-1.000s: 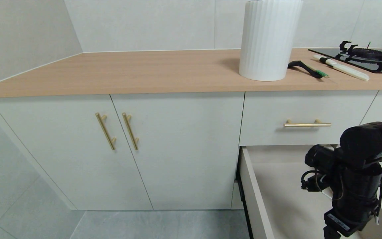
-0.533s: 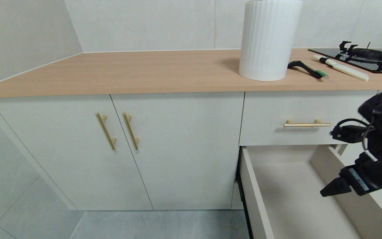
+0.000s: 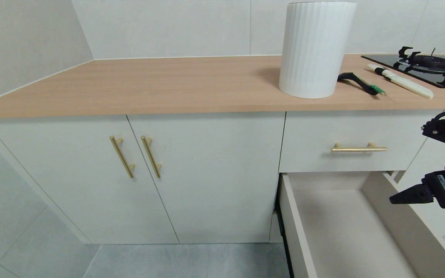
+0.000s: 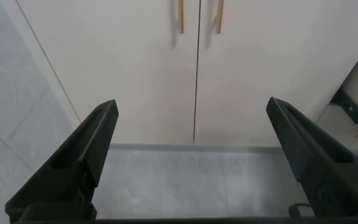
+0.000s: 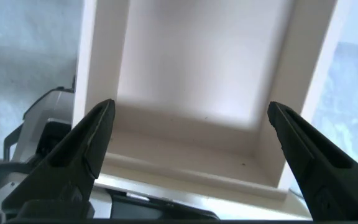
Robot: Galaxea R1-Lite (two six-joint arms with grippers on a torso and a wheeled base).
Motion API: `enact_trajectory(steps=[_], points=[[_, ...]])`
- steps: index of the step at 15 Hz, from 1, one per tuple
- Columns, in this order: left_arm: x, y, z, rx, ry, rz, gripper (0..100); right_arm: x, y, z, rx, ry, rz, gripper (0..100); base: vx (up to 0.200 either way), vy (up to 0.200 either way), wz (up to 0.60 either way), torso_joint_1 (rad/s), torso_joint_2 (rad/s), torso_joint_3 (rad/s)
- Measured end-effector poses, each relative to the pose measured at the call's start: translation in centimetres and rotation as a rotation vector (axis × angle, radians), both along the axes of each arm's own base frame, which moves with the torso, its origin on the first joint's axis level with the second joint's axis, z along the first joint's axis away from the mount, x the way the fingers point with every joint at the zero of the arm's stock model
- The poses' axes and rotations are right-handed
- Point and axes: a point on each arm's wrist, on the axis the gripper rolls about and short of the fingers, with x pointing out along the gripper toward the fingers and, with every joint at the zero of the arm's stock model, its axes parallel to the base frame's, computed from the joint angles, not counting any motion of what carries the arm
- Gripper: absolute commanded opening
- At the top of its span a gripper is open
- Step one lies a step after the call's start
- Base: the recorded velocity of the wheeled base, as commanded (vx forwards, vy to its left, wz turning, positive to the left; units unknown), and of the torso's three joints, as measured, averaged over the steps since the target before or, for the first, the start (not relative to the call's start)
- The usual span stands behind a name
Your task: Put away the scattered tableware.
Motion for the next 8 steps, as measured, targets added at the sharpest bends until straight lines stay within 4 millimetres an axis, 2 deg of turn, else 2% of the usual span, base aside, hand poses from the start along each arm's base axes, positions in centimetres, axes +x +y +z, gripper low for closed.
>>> enact_trajectory(steps=[2,8], points=[[0.0,0.0,0.01,0.0,0.0,0.0,100,-0.07,0.0,0.07,0.0,-0.003,0.0,100,0.0,0.0,0.0,0.102,-0.57,-0.303],[0.0,0.0,0.01,0.0,-0.001,0.0,100,-0.13,-0.02,0.07,-0.001,-0.004,0.001,100,0.0,0.0,0.0,0.172,-0.48,-0.3]])
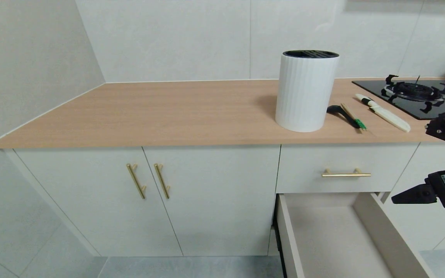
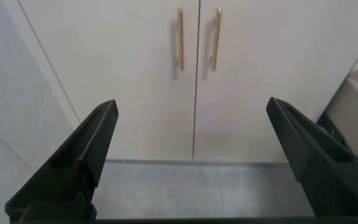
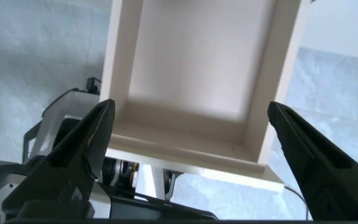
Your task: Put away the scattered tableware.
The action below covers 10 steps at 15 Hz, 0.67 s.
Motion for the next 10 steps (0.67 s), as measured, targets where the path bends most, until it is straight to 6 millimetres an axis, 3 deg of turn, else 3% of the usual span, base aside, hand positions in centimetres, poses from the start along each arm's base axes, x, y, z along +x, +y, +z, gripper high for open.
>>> enact_trajectory(steps=[7,10], points=[[0.0,0.0,0.02,0.0,-0.001,0.0,100,0.04,0.01,-0.04,0.0,-0.006,0.0,100,0.0,0.0,0.0,0.203,-0.49,-0.29],[0.0,0.0,0.02,0.0,-0.001,-0.001,100,0.47,0.07,0.03,0.007,-0.052,0.0,100,0.0,0.0,0.0,0.108,-0.23,-0.132]])
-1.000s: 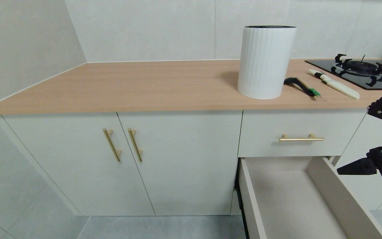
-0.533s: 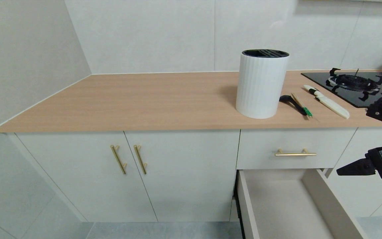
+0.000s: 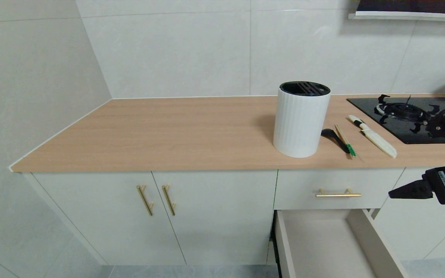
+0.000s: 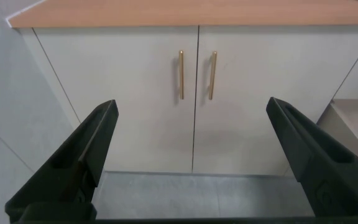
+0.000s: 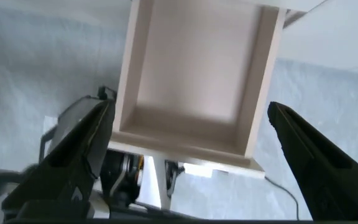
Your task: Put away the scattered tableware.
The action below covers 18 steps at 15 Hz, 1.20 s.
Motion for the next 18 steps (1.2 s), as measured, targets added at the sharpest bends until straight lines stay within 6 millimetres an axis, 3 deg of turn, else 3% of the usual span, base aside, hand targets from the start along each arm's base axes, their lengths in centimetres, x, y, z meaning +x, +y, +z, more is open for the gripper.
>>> enact_trajectory(steps=[4,9,15,18], points=[[0.0,0.0,0.0,0.0,0.001,0.001,100,1.7,0.2,0.7,0.009,-0.109,-0.011,100,0.0,0.0,0.0,0.008,-0.02,-0.01],[0.0,0.0,0.0,0.0,0.001,0.001,100,8.8,0.9,1.8,-0.028,-0.181,-0.154,100,0.0,0.0,0.0,0.0,0.0,0.0],[0.0,0.0,0.0,0.0,0.001,0.001,100,17.5,1.6,-2.7,0.013,-0.193,-0.297,100,0.0,0.0,0.0,0.0,0.0,0.0],[0.0,0.0,0.0,0.0,0.001,0.001,100,19.6,1.6,-5.2,-0.015,-0.182,-0.328,100,0.0,0.0,0.0,0.0,0.0,0.0]])
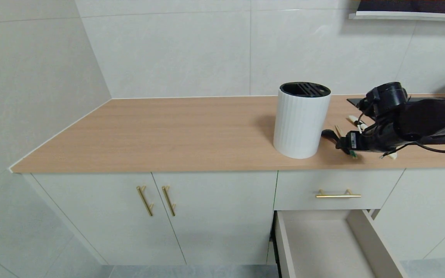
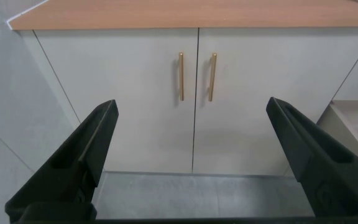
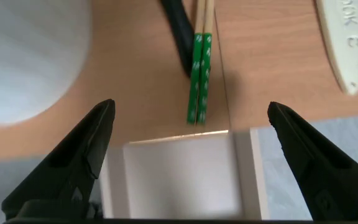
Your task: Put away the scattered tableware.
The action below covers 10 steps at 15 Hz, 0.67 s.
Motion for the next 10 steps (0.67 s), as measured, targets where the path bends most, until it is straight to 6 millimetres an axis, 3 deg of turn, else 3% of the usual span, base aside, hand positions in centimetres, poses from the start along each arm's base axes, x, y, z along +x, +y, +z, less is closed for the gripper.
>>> enact_trajectory(steps=[4,8,9,10], points=[[0.0,0.0,0.0,0.0,0.0,0.0,100,1.2,-0.3,-1.8,-0.012,0.022,-0.018,100,0.0,0.0,0.0,0.0,0.0,0.0],[0.0,0.0,0.0,0.0,0.0,-0.001,100,1.5,-0.2,-2.4,-0.012,0.032,-0.019,100,0.0,0.0,0.0,0.0,0.0,0.0],[0.0,0.0,0.0,0.0,0.0,-0.001,100,1.5,-0.3,-2.5,-0.012,0.034,-0.019,0,0.0,0.0,0.0,0.0,0.0,0.0],[0.0,0.0,0.0,0.0,0.0,-0.001,100,1.5,-0.3,-2.5,-0.013,0.034,-0.019,0,0.0,0.0,0.0,0.0,0.0,0.0]])
